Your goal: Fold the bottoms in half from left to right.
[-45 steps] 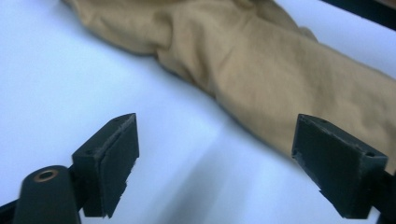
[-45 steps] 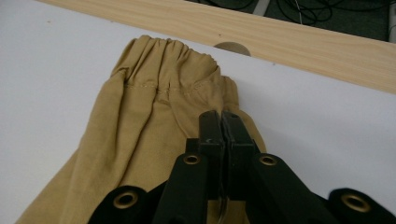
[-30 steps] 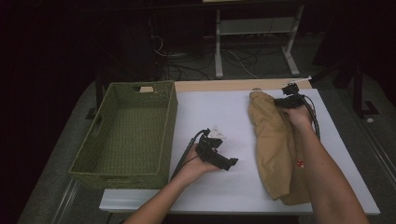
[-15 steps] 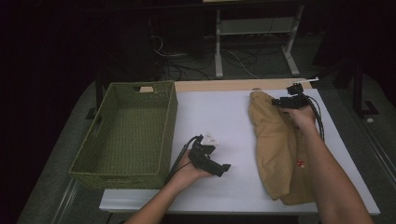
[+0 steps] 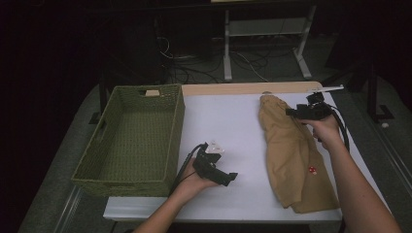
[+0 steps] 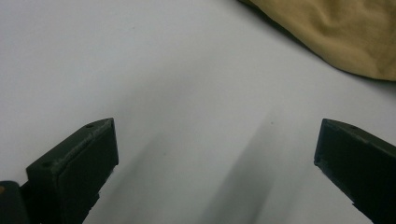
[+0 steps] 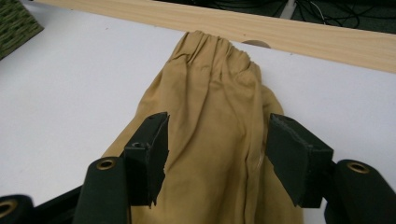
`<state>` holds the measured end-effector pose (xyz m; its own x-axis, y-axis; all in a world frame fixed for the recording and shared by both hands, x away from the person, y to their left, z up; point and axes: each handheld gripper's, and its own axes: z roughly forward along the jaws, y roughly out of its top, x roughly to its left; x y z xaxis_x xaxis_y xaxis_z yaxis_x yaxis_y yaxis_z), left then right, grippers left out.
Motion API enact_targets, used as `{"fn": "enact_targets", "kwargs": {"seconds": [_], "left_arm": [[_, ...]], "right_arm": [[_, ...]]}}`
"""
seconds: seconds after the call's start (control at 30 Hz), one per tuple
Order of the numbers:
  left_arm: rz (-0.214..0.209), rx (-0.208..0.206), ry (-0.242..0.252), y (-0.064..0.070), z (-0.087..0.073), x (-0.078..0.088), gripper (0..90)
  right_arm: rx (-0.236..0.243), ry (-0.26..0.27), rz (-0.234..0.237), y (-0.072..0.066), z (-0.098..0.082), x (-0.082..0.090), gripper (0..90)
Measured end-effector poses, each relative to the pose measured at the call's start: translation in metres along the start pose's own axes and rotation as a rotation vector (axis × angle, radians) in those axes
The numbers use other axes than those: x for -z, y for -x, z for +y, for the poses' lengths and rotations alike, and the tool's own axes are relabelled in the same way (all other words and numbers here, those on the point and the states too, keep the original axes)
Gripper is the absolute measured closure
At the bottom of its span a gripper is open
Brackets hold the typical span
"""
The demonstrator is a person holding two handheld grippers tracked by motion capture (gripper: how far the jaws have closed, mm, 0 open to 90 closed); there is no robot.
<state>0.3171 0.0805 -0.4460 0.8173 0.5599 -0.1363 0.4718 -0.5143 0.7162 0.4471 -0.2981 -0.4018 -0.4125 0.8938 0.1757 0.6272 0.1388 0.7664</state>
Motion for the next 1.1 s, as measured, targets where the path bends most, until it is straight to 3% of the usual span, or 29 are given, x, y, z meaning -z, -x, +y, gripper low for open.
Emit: {"fn": "enact_targets", "kwargs": {"seconds": [0.4,0.9,1.1], "left_arm": [[-0.001,0.009,0.000,0.005,-0.010,0.010,0.0],[-0.006,-0.004,-0.006,0.006,-0.011,0.008,0.1],[-0.002,0.001,0.002,0.005,-0.011,0.010,0.1]], "right_arm": [[0.056,0.011,0.011,-0.014,-0.022,0.027,38.6],[0.054,0.029,0.018,-0.015,-0.048,0.068,39.2],[0.061,0.009,0.021,-0.019,-0.062,0.079,40.2]]}}
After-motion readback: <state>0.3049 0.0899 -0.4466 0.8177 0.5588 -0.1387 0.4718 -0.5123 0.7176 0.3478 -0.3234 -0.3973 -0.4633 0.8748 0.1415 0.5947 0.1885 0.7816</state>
